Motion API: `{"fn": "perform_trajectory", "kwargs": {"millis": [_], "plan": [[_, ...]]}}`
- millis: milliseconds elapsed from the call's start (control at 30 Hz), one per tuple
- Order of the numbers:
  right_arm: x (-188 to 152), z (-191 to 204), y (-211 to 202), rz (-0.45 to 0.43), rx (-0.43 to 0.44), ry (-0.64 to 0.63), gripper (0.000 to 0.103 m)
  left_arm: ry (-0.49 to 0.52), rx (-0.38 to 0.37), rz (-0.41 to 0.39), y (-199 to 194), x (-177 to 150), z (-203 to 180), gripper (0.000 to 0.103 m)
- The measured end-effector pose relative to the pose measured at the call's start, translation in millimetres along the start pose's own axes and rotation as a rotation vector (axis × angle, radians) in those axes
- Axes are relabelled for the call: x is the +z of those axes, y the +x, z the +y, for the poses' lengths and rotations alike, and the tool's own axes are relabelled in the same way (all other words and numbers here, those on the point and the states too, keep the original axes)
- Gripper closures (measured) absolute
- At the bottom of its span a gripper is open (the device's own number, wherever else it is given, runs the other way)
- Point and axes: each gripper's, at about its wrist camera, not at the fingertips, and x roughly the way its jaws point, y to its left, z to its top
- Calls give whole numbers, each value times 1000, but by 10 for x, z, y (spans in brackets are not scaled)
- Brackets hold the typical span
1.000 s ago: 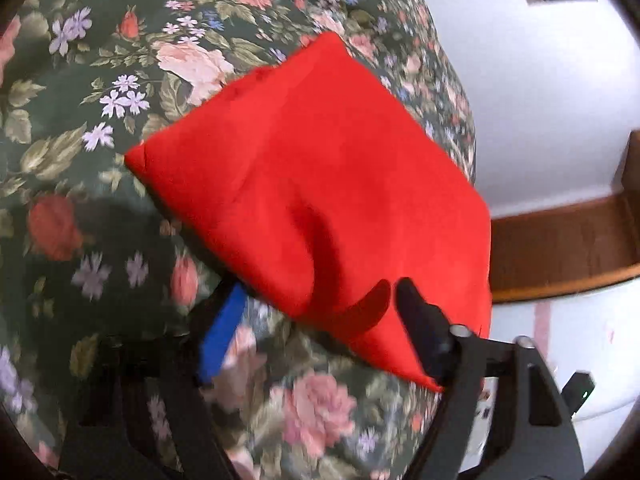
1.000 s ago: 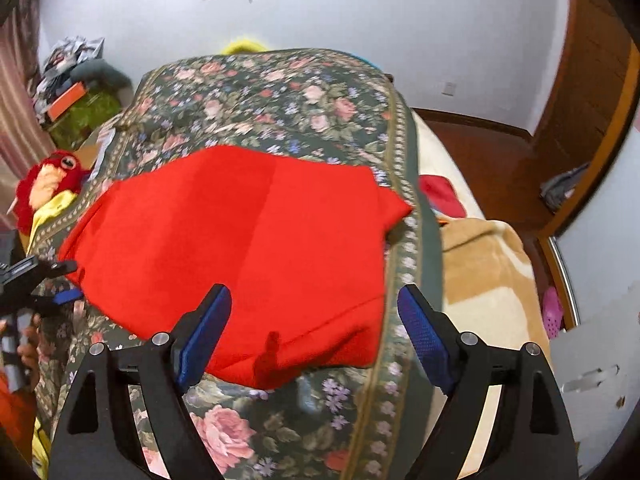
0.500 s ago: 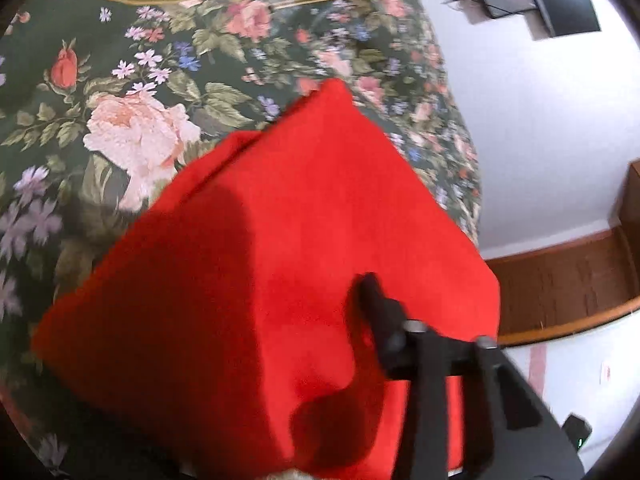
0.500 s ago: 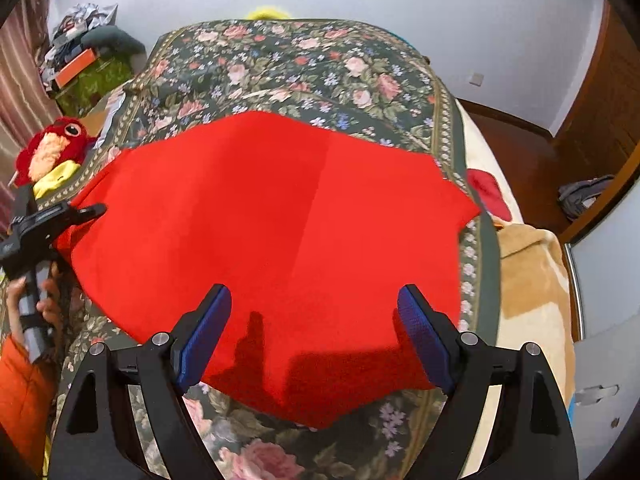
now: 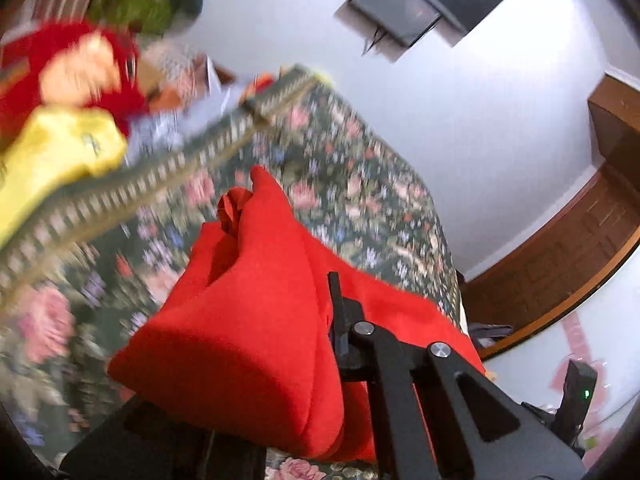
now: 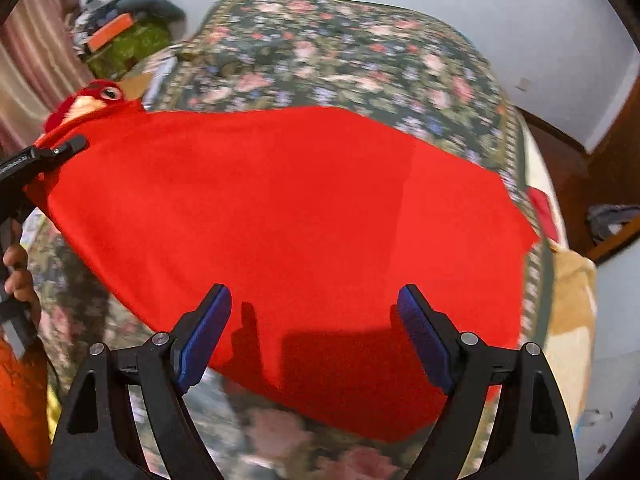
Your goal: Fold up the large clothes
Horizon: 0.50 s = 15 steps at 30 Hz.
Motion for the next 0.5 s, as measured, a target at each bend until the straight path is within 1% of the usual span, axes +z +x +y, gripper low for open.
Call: {"fn": "perform_trajectory", "kwargs": {"millis": [67,167,200,233,267,333,433,500], "plan": [[62,164,107,24,45,-7,20,44,10,-45,-207,35,-92,99],[60,396,334,82,109,-21,19,101,24,-75,-364,66,-204,99],[28,495,455,115,136,-30,19,124,26,-79,-428,66,-247,99],[3,552,525,136,149,-34,18,144,27,-80,-465,65,-289,99],[-25,601,583,143,151,-37,14,164,25,-77,-491,57,-345,99],[-81,670,629,125,150,-48,4,197,15,-63,-465,26,-468,99],[-108,661,589,123,154,-60,3,242,19,-52,-392,-41,-668,99],[-123,564,487,117,173,-37,3,254,-3,-37,-326,-66,-814,99]]}}
